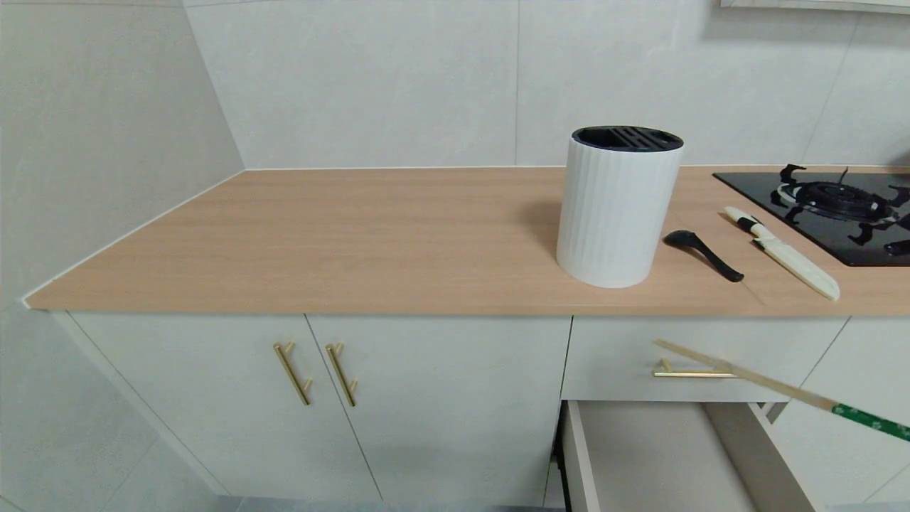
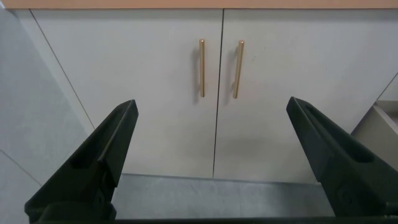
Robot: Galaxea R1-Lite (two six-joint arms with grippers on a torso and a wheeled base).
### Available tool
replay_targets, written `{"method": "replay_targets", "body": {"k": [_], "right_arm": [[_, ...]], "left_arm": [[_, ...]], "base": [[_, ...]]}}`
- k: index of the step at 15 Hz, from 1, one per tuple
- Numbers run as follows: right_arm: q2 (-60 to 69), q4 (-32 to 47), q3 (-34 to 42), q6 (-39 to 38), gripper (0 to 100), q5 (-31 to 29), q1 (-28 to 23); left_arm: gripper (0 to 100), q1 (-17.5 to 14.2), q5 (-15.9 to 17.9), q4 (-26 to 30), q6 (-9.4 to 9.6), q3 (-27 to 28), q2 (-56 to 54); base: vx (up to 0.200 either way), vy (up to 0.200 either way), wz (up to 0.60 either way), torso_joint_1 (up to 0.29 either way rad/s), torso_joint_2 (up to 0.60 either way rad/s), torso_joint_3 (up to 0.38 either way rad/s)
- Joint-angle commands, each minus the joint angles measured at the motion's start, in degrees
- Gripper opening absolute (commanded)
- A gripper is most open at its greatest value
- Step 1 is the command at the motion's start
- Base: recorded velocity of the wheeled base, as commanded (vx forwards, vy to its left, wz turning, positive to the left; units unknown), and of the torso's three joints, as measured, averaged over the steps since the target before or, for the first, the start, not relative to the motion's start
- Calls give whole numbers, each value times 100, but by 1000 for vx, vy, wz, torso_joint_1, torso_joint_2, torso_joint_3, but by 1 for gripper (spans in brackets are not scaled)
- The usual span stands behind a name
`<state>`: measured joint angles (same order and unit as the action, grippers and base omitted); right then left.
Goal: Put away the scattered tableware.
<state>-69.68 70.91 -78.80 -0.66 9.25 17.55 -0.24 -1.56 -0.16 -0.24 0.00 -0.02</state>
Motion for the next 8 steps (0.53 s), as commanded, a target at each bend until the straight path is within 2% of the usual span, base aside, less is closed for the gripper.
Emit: {"method": "replay_targets", "body": {"k": [1, 7, 8], "right_arm": [[-960, 72, 392, -57, 0, 85, 38], [-2041, -640, 945, -391, 0, -29, 38], [-2137, -957, 1095, -523, 0, -108, 29]], "left_arm": [[100, -2, -2, -2, -2, 0, 2], [100, -2, -2, -2, -2, 0, 2], [100, -2, -2, -2, -2, 0, 2]], "base": [[0, 0, 0, 0, 0, 0], [0, 0, 0, 0, 0, 0], [0, 0, 0, 0, 0, 0]]}}
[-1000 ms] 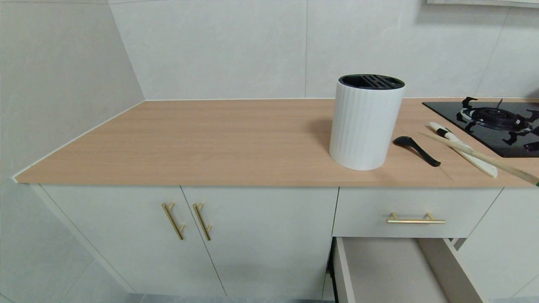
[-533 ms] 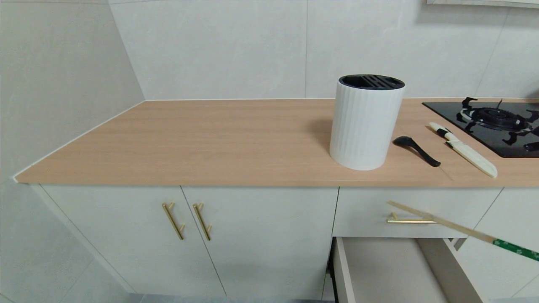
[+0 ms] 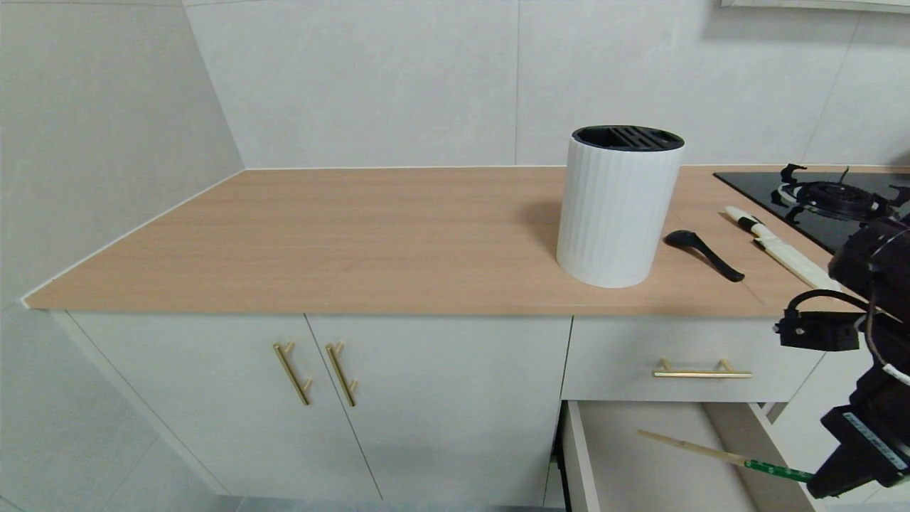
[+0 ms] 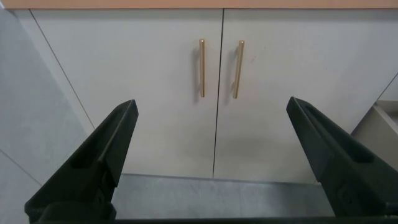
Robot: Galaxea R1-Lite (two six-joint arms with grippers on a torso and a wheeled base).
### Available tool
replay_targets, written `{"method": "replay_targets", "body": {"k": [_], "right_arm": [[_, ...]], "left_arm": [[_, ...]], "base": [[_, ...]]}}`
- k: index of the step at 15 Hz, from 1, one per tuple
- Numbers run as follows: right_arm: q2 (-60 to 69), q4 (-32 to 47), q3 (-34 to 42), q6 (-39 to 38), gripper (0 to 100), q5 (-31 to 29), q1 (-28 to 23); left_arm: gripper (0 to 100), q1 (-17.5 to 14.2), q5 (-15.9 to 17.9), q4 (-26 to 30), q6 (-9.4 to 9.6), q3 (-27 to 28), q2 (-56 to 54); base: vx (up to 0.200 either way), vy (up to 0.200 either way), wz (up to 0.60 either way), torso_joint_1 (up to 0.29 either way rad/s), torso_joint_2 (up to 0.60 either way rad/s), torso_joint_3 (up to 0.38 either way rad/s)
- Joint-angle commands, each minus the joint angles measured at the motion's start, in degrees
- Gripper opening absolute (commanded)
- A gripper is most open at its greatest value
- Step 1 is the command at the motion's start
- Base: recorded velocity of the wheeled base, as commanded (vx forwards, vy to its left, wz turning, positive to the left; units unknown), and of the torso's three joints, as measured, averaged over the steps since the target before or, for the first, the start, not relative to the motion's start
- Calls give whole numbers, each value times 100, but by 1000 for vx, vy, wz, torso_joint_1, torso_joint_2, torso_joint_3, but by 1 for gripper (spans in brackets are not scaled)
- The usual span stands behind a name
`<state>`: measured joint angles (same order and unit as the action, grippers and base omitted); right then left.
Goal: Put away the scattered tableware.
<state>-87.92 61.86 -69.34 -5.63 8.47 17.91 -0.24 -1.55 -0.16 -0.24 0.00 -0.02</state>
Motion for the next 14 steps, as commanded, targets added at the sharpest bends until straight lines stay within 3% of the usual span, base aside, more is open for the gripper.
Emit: {"method": "replay_targets", "body": {"k": [1, 3, 7, 14], "right_arm": [[-419, -429, 289, -281, 0, -197, -7], [-683, -886, 527, -430, 0, -522, 2], [-1193, -1457, 588, -711, 0, -522, 2], [-1254, -1782, 597, -940, 0, -531, 11]], "left_arm": [[100, -2, -3, -2, -2, 0, 2], [100, -2, -3, -2, -2, 0, 2], [100, -2, -3, -2, -2, 0, 2], [100, -2, -3, -2, -2, 0, 2]], "base": [[0, 0, 0, 0, 0, 0], [0, 0, 0, 0, 0, 0], [0, 0, 0, 0, 0, 0], [0, 0, 0, 0, 0, 0]]}}
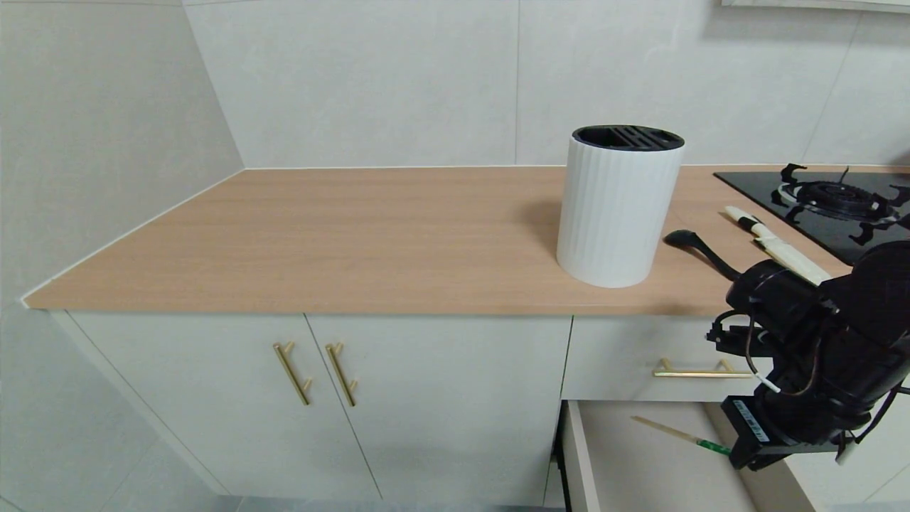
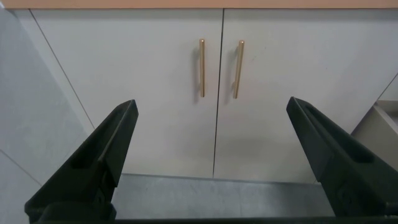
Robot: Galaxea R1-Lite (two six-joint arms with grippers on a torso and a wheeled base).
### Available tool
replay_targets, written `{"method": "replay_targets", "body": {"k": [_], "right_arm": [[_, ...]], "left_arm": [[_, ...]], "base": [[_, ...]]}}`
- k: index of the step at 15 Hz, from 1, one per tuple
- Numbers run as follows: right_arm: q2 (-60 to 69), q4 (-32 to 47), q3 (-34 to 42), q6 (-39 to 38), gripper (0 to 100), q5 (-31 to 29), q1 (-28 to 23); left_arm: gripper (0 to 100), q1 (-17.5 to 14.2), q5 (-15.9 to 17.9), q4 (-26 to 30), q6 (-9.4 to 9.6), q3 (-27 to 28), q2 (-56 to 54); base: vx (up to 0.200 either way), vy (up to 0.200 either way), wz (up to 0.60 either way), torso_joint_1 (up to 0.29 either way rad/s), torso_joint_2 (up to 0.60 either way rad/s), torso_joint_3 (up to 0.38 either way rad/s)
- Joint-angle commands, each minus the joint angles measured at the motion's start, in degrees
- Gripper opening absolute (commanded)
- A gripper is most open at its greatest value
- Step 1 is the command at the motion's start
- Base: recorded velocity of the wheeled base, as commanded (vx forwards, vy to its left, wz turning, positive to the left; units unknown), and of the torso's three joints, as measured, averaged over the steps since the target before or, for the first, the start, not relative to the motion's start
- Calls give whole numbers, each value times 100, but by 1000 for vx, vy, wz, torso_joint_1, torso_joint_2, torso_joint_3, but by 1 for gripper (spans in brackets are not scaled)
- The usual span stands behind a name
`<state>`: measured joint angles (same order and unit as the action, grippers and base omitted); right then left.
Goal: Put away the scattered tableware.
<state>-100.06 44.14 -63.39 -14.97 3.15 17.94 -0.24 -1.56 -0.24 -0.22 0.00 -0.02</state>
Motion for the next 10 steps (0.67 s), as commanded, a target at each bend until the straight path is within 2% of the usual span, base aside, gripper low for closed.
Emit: {"method": "replay_targets", "body": {"k": [1, 10], "right_arm": [[-40, -11, -7, -6, 0, 2, 7], [-13, -424, 108, -85, 0, 2, 7]], "left_arm": [[100, -2, -2, 7, -4, 0, 2], [100, -2, -2, 7, -4, 0, 2]], "base": [[0, 0, 0, -66, 163, 100], [0, 0, 0, -157, 429, 275]]}}
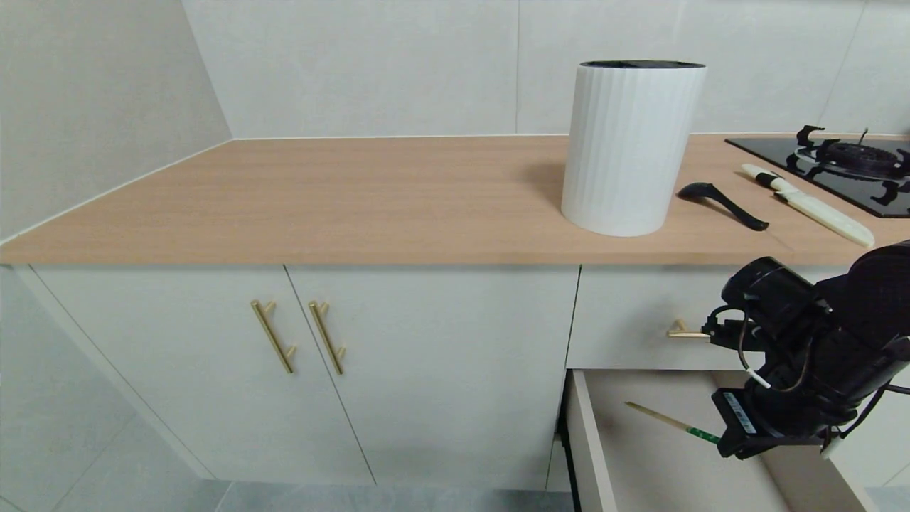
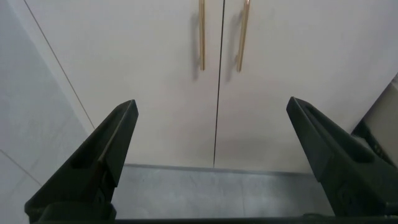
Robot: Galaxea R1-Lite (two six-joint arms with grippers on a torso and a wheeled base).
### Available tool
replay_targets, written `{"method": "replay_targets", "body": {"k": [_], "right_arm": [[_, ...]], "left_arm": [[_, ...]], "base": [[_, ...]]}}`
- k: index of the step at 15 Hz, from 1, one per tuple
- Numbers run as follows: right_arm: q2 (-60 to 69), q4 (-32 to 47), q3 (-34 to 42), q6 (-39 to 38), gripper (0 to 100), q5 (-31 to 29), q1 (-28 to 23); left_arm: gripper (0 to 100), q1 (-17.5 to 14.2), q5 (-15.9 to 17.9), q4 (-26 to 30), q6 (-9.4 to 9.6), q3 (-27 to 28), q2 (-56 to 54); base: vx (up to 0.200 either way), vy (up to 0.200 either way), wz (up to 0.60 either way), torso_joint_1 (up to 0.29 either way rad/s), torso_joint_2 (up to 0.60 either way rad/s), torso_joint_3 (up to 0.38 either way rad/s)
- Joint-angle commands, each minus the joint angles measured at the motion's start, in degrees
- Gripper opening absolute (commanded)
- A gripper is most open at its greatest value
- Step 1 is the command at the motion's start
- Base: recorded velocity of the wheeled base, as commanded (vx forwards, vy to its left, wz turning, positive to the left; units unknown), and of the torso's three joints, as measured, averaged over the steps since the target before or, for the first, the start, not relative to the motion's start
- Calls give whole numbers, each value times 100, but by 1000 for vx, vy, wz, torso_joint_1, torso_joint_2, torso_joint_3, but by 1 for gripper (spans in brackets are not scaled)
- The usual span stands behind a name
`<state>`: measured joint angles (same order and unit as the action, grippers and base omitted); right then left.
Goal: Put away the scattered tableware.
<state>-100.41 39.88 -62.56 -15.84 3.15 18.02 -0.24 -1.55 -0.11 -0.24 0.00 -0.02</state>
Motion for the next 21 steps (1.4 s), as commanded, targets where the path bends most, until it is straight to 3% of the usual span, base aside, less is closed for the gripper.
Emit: {"method": "replay_targets", "body": {"k": [1, 7, 13, 21], "right_arm": [[31, -68, 34, -7, 0, 2, 0], [162, -437, 165, -7, 0, -16, 0], [-172, -2186, 921, -104, 0, -271, 35], [-1244, -2660, 992, -420, 0, -385, 193]], "left_arm": [[100, -2, -3, -7, -2, 0, 2], [100, -2, -3, -7, -2, 0, 2], [100, -2, -3, -7, -2, 0, 2], [100, -2, -3, -7, -2, 0, 2]], "base": [[0, 0, 0, -144, 456, 310], [0, 0, 0, -88, 374, 276], [0, 0, 0, -9, 25, 13], [0, 0, 0, 0, 0, 0]]}}
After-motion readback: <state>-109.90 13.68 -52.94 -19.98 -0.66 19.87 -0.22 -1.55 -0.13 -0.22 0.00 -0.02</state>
